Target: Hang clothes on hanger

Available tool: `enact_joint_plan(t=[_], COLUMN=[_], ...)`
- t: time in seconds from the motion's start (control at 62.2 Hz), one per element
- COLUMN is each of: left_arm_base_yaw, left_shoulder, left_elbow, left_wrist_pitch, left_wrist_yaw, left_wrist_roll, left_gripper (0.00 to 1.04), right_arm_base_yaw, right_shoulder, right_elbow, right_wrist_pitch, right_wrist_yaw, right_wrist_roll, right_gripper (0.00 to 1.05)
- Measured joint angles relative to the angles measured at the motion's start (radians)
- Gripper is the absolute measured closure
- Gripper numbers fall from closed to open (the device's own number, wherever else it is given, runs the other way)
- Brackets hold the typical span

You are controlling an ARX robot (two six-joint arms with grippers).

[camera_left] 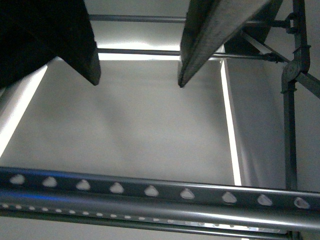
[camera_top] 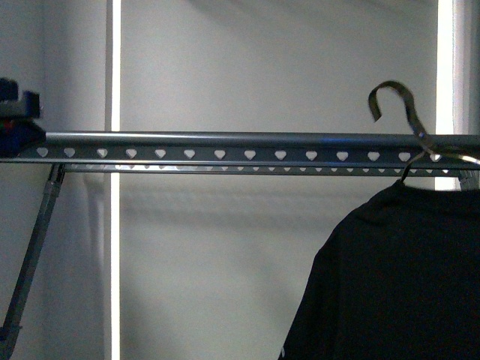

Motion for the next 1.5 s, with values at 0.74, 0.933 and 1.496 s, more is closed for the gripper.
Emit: enact_joint_plan(t=[0.74,0.933,1.496], left_arm_base_yaw=[-0.039,-0.039,-0.039], left_shoulder=[-0.461,-0.546,-0.791], left_elbow=[-0.782,-0.837,-0.938], left_wrist_pitch=[0.251,0.219,0.09], left_wrist_yaw=[-0.052,-0.052,-0.052], left_wrist_roll=[0.029,0.029,0.029], left_gripper=[1.01,1.01,1.01], right_arm_base_yaw=[0.3,0.295,0.24], right_shoulder=[0.335,0.395,0.459], right_elbow=[0.32,0.34,0.366], right_wrist_pitch=[0.189,0.241,0.319], right_wrist_yaw=[0.37,0.367,0.423], right_wrist_roll=[0.916,0.991,1.136], right_gripper=[1.01,1.01,1.01])
